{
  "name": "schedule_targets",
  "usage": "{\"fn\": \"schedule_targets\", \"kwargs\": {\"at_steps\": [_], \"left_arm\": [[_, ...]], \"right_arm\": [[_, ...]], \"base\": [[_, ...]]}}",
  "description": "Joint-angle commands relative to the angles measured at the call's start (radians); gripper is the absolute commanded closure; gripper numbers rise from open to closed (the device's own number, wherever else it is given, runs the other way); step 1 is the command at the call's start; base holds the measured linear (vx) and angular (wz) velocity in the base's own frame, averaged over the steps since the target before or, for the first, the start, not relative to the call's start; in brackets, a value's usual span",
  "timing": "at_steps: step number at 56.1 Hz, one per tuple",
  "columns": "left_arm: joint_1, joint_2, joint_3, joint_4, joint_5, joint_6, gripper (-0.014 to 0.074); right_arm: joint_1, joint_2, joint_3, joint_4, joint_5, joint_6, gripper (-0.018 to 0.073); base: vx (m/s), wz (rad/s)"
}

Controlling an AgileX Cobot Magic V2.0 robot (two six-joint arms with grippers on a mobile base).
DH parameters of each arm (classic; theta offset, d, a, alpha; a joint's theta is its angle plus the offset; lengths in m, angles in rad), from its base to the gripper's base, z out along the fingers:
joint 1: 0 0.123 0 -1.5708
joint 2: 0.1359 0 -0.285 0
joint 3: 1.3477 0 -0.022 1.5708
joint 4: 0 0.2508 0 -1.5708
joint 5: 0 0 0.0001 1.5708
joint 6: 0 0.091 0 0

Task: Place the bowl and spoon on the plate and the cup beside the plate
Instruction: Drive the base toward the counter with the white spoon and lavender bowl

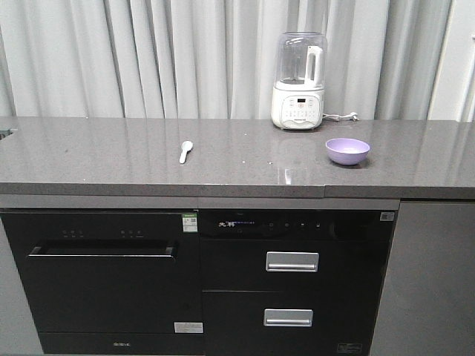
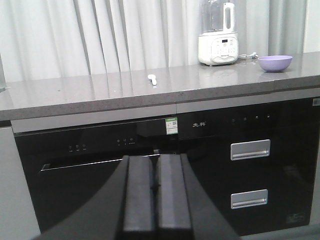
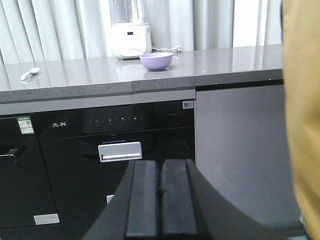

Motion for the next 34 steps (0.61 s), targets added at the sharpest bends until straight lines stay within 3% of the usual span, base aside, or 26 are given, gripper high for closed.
{"fn": "schedule_targets", "kwargs": {"at_steps": [1, 34], "left_arm": [[-0.002, -0.014, -0.026, -0.001, -0.082, -0.002, 0.0603], [-0.002, -0.014, -0.026, -0.001, -0.082, -0.002, 0.0603]], "right_arm": [[-0.007, -0.004, 0.006, -0.005, -0.083, -0.011, 0.0568], [-0.007, -0.004, 0.006, -0.005, -0.083, -0.011, 0.0568]], "base": [[0.00, 0.00], [0.00, 0.00]]}}
